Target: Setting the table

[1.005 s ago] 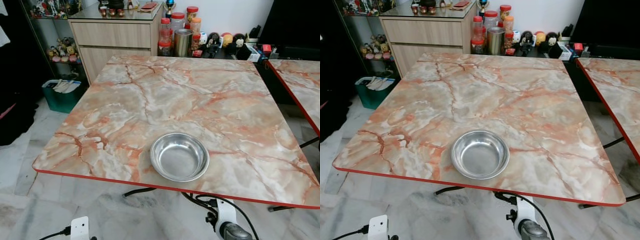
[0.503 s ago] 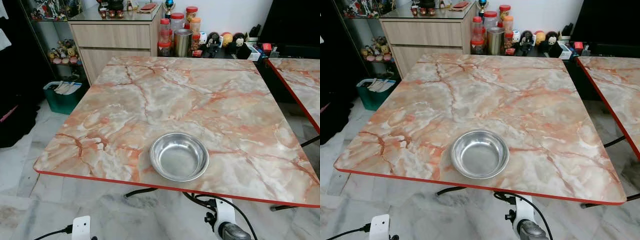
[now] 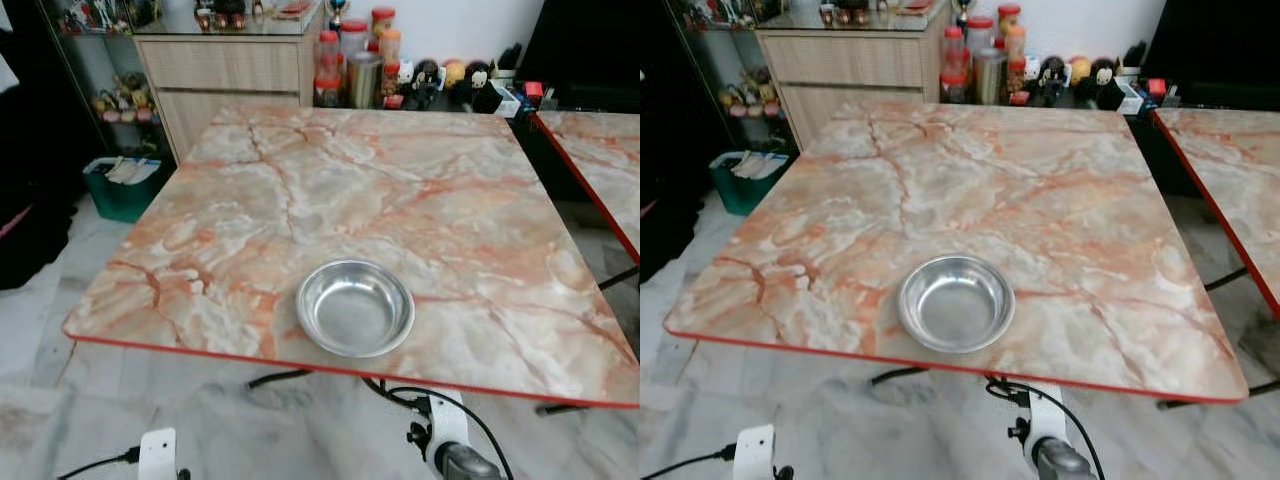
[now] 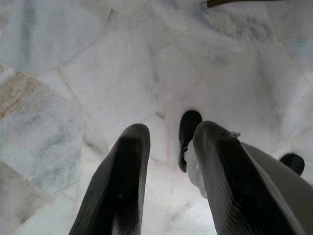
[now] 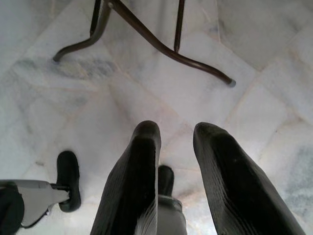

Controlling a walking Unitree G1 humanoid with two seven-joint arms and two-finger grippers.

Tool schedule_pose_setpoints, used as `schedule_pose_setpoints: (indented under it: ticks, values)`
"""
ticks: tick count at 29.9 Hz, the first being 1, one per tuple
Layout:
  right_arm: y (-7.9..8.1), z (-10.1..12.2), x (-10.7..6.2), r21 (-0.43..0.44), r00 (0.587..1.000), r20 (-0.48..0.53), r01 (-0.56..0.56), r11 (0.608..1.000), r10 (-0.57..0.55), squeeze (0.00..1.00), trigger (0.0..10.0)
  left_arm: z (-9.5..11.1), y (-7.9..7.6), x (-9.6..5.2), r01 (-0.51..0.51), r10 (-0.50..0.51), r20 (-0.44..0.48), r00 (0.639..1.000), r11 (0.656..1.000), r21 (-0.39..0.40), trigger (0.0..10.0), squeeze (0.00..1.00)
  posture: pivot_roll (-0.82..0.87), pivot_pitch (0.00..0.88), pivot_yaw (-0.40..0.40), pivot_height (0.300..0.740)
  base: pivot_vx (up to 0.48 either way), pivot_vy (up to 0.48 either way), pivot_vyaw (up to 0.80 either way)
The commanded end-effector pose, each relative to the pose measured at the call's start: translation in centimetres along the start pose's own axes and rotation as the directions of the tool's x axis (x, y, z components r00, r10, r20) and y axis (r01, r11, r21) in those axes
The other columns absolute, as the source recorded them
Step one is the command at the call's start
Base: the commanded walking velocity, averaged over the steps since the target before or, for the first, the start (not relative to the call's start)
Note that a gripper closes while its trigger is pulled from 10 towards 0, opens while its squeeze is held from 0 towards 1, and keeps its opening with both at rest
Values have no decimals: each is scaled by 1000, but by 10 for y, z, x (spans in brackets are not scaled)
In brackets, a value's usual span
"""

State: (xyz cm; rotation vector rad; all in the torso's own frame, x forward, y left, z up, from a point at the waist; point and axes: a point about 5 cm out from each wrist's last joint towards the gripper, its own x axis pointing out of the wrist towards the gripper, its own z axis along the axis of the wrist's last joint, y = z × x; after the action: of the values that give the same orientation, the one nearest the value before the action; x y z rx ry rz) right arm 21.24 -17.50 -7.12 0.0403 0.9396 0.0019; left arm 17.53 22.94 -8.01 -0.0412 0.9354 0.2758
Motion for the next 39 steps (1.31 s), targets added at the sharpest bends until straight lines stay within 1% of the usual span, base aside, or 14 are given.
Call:
schedule_pose_setpoints:
  ticks: [1, 6, 14, 16, 17, 20, 22, 32, 39]
  values:
    - [-2, -3, 0, 12, 1000, -15, 5, 1000, -5, 0, 10000, -7, 1, -1, 2, -3, -29, 1000, 1000, -18, 10000, 0, 66, 0, 9, 728, -274, -296, 0]
    - [-3, -5, -1, 6, 1000, -20, 5, 1000, -5, 0, 10000, -10, 1, -2, 3, -3, -34, 999, 1000, -18, 10000, 0, 68, 0, 6, 728, -265, -266, 0]
    - [-5, -8, -1, 3, 1000, -27, 6, 1000, -6, 0, 10000, -16, 4, -3, -15, 14, -44, 999, 1000, -26, 10000, 0, 70, 0, 0, 728, 0, 0, 0]
    - [-5, -9, -2, 1, 1000, -28, 5, 1000, -5, 0, 10000, -17, 3, -3, -16, 16, -49, 999, 1000, -18, 10000, 0, 70, 0, -1, 728, 0, 0, 0]
    - [-5, -9, -2, 0, 1000, -29, 5, 1000, -5, 0, 10000, -18, 0, -3, -6, 6, -58, 998, 1000, -4, 10000, 0, 71, 0, -2, 728, 0, 0, 0]
    - [-6, -11, -2, -2, 1000, -31, 3, 1000, -3, 0, 10000, -21, -4, -4, 5, -3, -72, 997, 1000, 25, 10000, 0, 69, 0, -3, 728, 0, 0, 0]
    - [-6, -11, -2, -2, 1000, -31, 3, 1000, -3, 0, 10000, -22, -4, -4, 4, -2, -74, 997, 1000, 27, 10000, 0, 69, 0, -3, 728, 0, 0, 0]
    - [-7, -12, -3, -3, 999, -33, -2, 1000, 2, 0, 10000, -25, -6, -5, 4, -1, -85, 996, 1000, 30, 10000, 0, 66, 0, -10, 728, 0, -384, 0]
    - [-8, -13, -3, -19, 999, -36, -4, 1000, 4, 0, 10000, -29, -6, -5, 2, 2, -97, 995, 999, 41, 10000, 0, 45, 0, -6, 728, 0, -395, 0]
